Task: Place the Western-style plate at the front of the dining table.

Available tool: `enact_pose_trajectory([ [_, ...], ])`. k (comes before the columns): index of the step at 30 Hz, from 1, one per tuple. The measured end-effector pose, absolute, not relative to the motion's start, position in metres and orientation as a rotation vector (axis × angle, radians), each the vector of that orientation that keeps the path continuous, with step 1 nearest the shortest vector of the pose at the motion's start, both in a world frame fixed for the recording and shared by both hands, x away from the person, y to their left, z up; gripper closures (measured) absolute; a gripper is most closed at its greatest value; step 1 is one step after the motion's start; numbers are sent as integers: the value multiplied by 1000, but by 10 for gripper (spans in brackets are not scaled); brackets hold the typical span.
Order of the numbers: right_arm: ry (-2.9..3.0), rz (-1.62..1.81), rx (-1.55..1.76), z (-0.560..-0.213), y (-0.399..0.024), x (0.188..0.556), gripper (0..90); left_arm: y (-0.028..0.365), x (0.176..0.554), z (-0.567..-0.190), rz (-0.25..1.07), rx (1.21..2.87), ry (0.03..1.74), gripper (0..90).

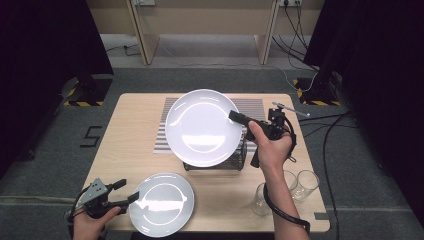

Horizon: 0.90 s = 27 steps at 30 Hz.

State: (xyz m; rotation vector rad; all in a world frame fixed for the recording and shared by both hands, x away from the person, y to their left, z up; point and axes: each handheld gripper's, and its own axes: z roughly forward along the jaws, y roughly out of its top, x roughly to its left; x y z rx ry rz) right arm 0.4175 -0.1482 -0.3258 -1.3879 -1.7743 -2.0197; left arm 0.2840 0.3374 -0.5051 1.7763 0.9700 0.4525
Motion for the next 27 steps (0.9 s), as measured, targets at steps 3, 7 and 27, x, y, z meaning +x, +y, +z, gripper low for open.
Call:
enact_pose_trajectory([
  [3,-1769,-2020,-1388,-325,-148,418,866,337,284,-505,453,1776,970,241],
  [7,-1757,-2018,-1392,-325,-148,419,866,338,284,-505,453,1775,971,241],
  [27,-1742,-2027,-1397,-322,-150,423,866,337,284,-505,452,1773,970,241],
])
